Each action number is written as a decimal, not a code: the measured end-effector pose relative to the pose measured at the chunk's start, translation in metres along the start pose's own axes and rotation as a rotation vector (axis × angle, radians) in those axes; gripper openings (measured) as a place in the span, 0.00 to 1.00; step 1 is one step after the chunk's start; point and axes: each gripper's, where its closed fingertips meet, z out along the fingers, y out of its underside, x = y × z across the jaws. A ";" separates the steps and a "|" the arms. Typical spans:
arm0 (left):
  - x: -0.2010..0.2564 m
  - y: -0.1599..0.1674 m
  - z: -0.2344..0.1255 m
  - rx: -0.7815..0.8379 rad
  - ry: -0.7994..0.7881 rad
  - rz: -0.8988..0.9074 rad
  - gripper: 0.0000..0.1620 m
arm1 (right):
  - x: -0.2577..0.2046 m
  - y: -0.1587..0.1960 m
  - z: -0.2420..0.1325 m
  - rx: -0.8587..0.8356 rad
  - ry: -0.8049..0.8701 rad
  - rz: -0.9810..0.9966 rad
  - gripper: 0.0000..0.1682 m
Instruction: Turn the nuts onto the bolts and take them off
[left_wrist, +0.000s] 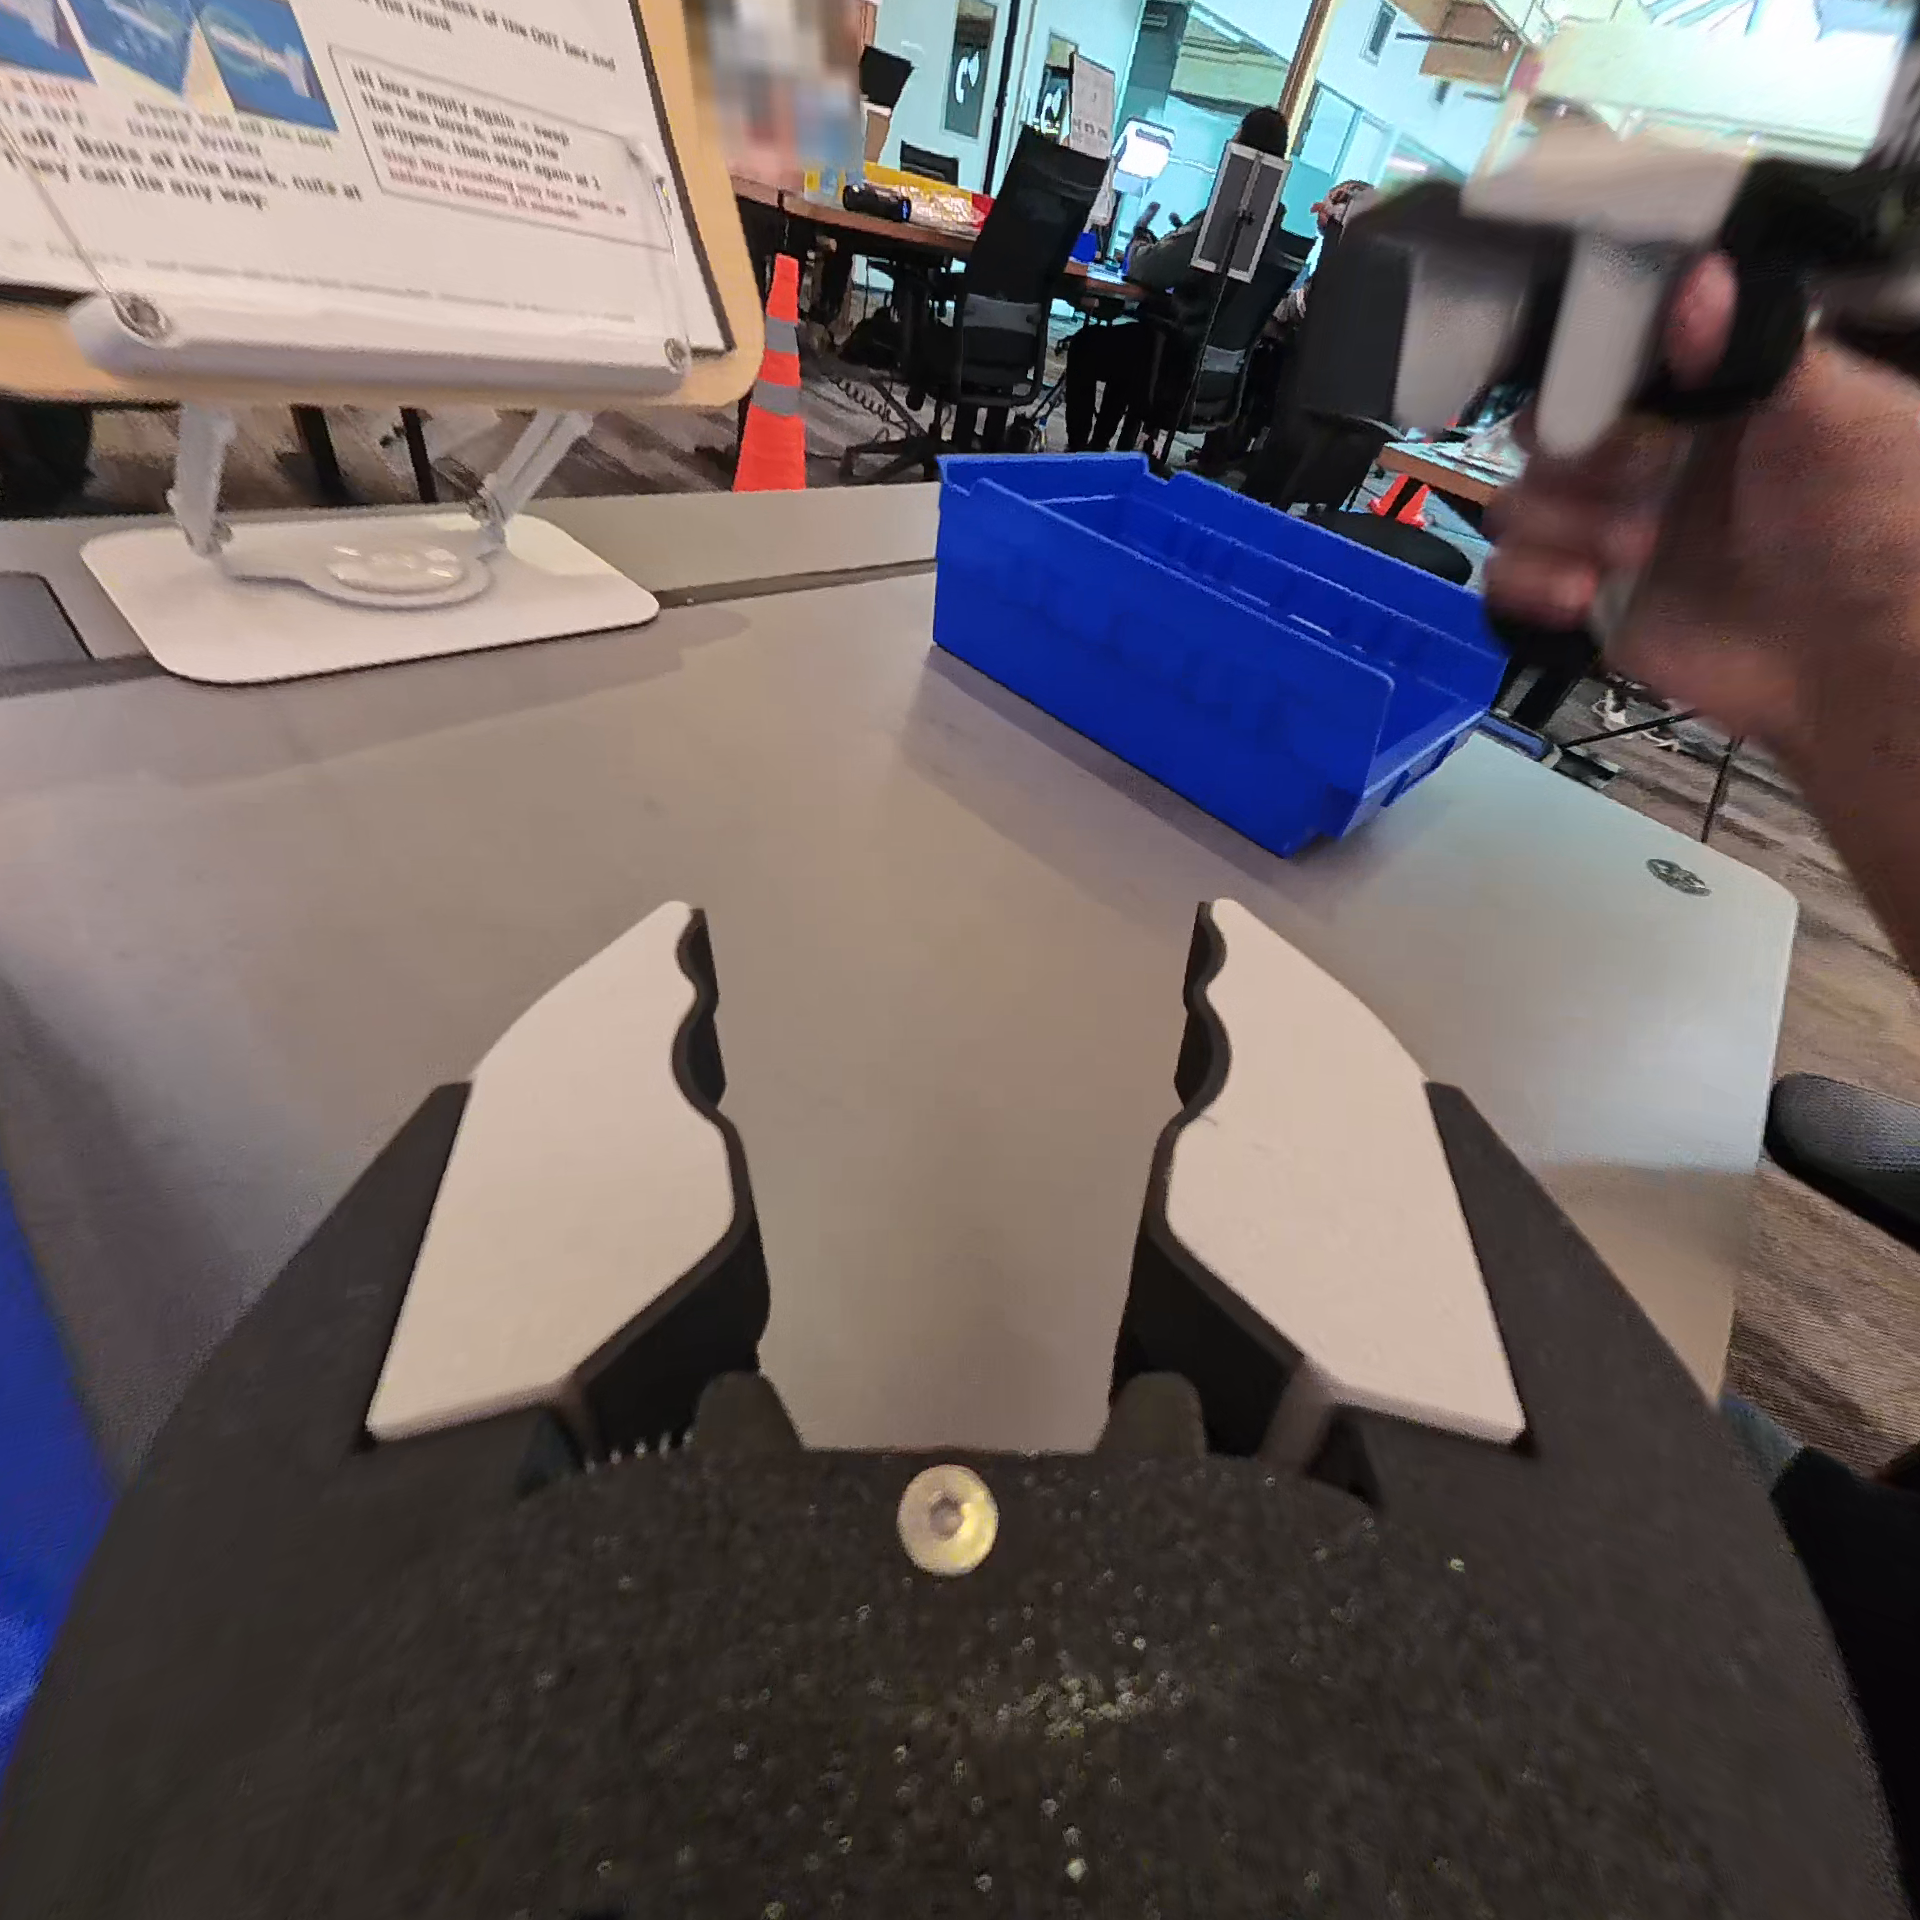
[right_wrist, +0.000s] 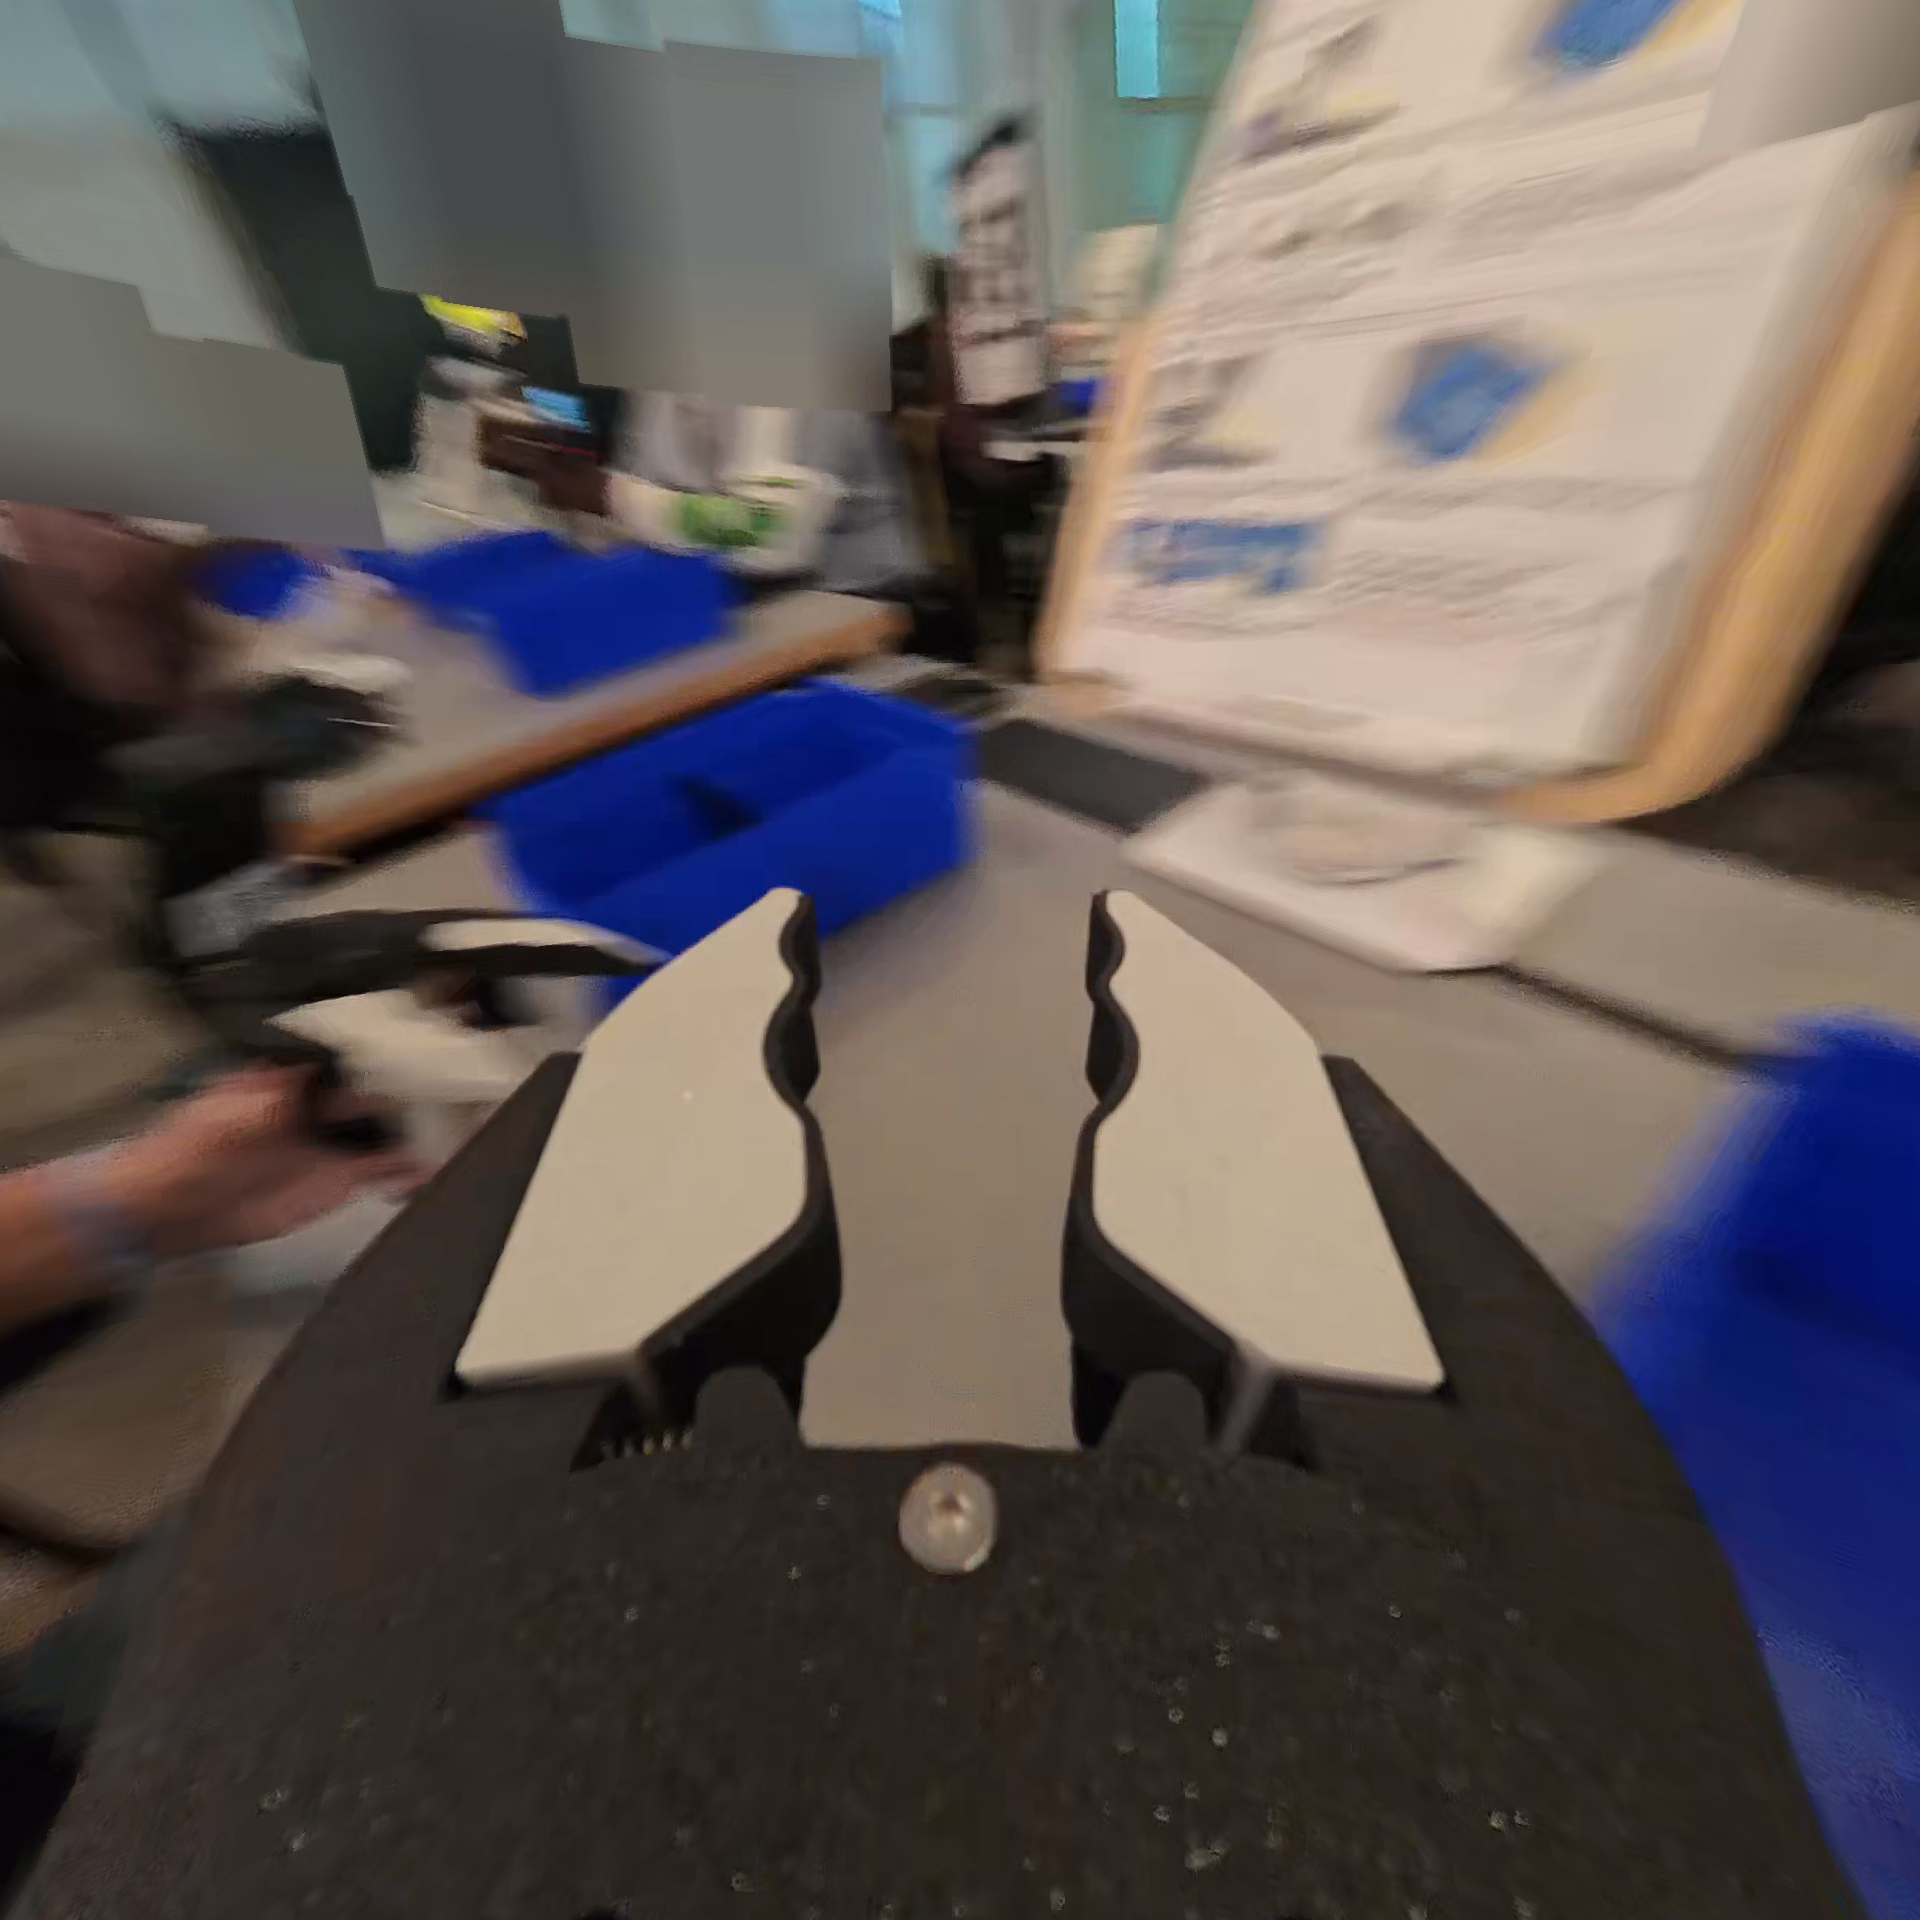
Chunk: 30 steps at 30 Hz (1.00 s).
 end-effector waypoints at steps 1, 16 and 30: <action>0.000 0.002 0.000 -0.008 0.004 -0.006 0.52 | -0.033 0.029 0.012 0.000 -0.120 0.065 0.30; -0.055 -0.064 -0.079 -0.245 -0.108 0.230 0.41 | -0.082 0.122 0.005 -0.071 -0.201 -0.065 0.24; -0.258 0.066 -0.117 -1.349 -0.174 0.450 0.33 | -0.084 0.117 0.003 -0.054 -0.247 -0.038 0.22</action>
